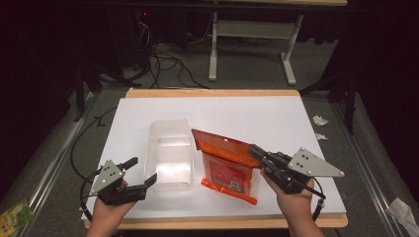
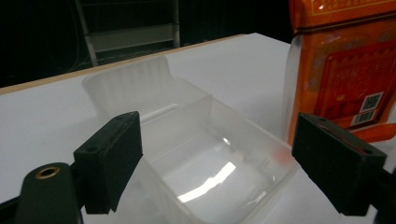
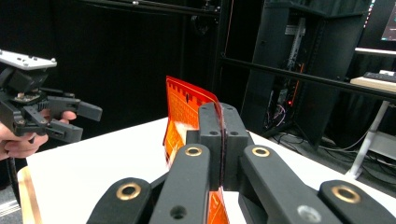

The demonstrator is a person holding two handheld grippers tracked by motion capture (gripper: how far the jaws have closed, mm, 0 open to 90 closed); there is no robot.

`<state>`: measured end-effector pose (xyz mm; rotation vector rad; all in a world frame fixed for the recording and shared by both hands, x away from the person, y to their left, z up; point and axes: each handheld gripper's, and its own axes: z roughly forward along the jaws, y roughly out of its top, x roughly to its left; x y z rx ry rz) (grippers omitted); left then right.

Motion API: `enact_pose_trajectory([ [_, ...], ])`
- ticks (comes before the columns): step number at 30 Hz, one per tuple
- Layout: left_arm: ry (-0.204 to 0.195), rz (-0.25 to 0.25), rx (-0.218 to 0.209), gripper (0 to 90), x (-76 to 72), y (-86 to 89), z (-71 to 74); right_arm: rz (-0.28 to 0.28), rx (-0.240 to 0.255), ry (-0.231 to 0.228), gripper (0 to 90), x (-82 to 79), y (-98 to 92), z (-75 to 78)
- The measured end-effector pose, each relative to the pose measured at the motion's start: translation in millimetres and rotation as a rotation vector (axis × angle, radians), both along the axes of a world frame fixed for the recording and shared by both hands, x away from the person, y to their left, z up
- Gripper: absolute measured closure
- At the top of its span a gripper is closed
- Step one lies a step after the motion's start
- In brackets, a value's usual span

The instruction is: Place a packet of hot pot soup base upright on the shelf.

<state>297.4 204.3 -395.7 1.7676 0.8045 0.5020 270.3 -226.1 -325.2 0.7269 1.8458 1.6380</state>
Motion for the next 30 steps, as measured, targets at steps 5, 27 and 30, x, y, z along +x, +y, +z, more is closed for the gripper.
enact_pose_trajectory([
  [5, 0.044, -0.031, 0.015, 18.4, 13.1, -20.9, 6.1, -0.008, -0.003, 0.003, 90.0, 0.8, -1.3, -1.0],
  [27, 0.102, -0.247, -0.177, 35.1, 73.0, -116.1, 35.0, -0.018, 0.016, 0.013, 90.0, 5.6, -10.3, -6.8],
  [30, 0.109, -0.263, -0.184, 44.6, 75.4, -122.5, 35.8, -0.02, 0.025, 0.018, 90.0, 7.1, -13.7, -8.8],
])
